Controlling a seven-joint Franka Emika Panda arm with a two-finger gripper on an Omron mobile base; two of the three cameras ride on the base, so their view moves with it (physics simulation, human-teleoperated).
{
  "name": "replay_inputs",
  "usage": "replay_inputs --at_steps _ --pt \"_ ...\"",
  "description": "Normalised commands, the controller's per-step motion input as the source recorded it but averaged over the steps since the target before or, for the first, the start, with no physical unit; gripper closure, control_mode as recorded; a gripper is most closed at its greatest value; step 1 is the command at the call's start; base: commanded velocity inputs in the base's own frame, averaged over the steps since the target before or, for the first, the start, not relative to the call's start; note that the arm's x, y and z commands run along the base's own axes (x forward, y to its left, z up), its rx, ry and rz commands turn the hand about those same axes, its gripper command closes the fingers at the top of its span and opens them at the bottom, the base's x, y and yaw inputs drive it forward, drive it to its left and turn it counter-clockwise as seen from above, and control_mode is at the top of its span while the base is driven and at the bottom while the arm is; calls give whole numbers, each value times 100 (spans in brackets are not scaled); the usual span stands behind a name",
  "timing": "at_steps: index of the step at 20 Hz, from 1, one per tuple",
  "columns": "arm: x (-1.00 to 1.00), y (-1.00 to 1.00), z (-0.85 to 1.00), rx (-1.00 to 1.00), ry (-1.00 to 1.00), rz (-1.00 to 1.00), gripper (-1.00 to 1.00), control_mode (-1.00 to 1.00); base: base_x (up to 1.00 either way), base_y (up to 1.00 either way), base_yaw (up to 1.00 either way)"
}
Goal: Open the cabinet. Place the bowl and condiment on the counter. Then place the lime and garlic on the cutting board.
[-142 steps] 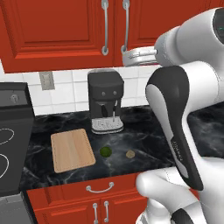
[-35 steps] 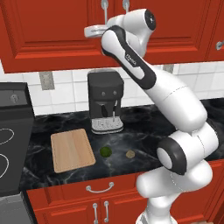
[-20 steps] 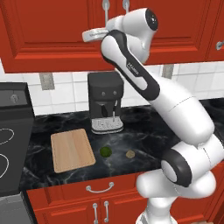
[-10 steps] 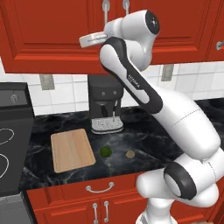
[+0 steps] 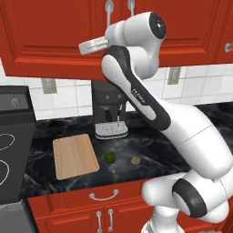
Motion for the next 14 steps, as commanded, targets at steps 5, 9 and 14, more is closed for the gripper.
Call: replay_inputs --at_steps 5,9,14 --pt "-77 73 0 -7 -2 -4 100 -100 0 0 0" --pt "-76 68 0 -8 0 -4 100 -100 0 0 0" --pt "-68 52 -1 -6 0 -3 100 -100 0 0 0"
